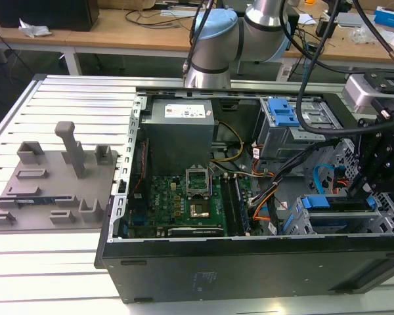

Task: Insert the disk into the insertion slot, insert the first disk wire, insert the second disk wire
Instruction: 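Insert the first disk wire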

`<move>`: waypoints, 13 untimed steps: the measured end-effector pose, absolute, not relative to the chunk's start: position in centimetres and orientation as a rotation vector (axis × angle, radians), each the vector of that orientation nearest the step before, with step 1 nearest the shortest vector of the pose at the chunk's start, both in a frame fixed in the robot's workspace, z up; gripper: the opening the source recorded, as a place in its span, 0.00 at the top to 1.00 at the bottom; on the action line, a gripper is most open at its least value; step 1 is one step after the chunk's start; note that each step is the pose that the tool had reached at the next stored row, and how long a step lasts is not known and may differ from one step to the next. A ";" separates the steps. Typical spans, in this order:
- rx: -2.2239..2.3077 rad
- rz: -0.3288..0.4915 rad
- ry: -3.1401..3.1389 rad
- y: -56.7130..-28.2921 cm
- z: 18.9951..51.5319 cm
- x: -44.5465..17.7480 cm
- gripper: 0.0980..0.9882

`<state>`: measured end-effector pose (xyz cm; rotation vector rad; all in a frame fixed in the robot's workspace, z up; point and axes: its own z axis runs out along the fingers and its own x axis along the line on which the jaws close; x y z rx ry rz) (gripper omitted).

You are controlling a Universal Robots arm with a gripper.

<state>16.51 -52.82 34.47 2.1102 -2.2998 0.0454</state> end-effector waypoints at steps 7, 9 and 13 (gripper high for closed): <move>2.110 0.045 -2.300 -52.8 34.2 16.5 0.93; 2.110 0.045 -2.300 -52.8 34.1 16.5 0.93; 2.110 0.045 -2.300 -52.8 33.9 16.5 0.93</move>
